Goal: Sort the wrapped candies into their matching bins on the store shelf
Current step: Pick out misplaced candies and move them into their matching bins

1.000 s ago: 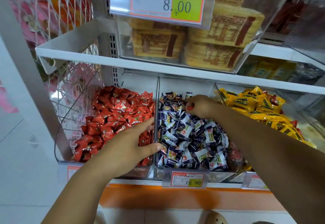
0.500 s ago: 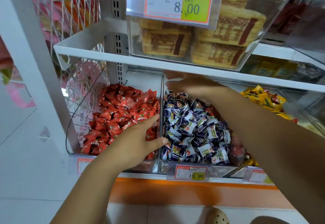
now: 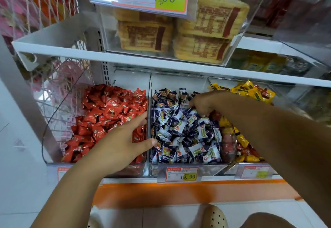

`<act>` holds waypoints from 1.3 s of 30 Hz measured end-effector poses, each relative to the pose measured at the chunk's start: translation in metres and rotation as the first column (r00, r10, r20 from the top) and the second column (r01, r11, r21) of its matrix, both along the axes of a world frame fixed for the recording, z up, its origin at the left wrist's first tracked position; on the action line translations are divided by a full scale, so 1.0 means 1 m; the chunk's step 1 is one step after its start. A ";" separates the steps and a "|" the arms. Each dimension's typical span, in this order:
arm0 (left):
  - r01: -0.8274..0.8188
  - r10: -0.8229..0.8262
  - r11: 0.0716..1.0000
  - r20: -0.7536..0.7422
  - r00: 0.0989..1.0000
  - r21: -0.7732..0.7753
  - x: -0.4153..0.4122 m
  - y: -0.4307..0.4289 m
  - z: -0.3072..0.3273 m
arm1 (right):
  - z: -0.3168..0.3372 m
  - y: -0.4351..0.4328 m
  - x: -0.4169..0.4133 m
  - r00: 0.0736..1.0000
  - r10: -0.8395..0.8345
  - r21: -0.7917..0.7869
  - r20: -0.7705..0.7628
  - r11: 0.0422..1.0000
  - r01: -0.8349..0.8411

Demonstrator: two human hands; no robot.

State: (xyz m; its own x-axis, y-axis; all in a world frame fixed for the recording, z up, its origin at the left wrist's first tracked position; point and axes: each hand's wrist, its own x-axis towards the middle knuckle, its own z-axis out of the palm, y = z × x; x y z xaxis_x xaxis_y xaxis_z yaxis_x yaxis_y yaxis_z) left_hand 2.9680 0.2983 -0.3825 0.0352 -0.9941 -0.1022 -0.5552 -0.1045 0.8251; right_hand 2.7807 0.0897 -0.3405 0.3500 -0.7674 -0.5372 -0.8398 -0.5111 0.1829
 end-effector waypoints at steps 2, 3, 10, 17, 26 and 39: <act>-0.002 0.002 1.000 -0.003 1.000 -0.002 0.000 0.000 0.002 | 0.001 -0.002 -0.003 0.996 -0.019 0.023 0.086 1.000 0.017; 0.002 -0.002 1.000 -0.005 1.000 -0.003 0.000 0.000 0.003 | 0.005 -0.001 -0.005 0.987 -0.040 0.042 0.155 0.999 0.034; 0.019 -0.019 1.000 0.010 1.000 0.007 0.000 0.002 0.005 | 0.017 0.002 -0.020 0.703 -0.307 0.273 0.641 0.948 0.164; 0.011 -0.010 1.000 0.024 1.000 -0.009 -0.001 0.003 0.003 | 0.027 0.009 -0.012 0.441 -0.368 0.281 0.819 0.926 0.250; 0.010 -0.010 1.000 0.004 1.000 -0.014 0.000 0.002 0.000 | 0.030 0.033 0.079 0.373 -0.448 0.510 0.813 0.856 -0.083; 0.029 -0.028 0.999 0.046 0.999 -0.024 0.001 0.001 0.000 | 0.009 -0.017 -0.013 0.997 0.050 -0.059 -0.051 0.997 -0.053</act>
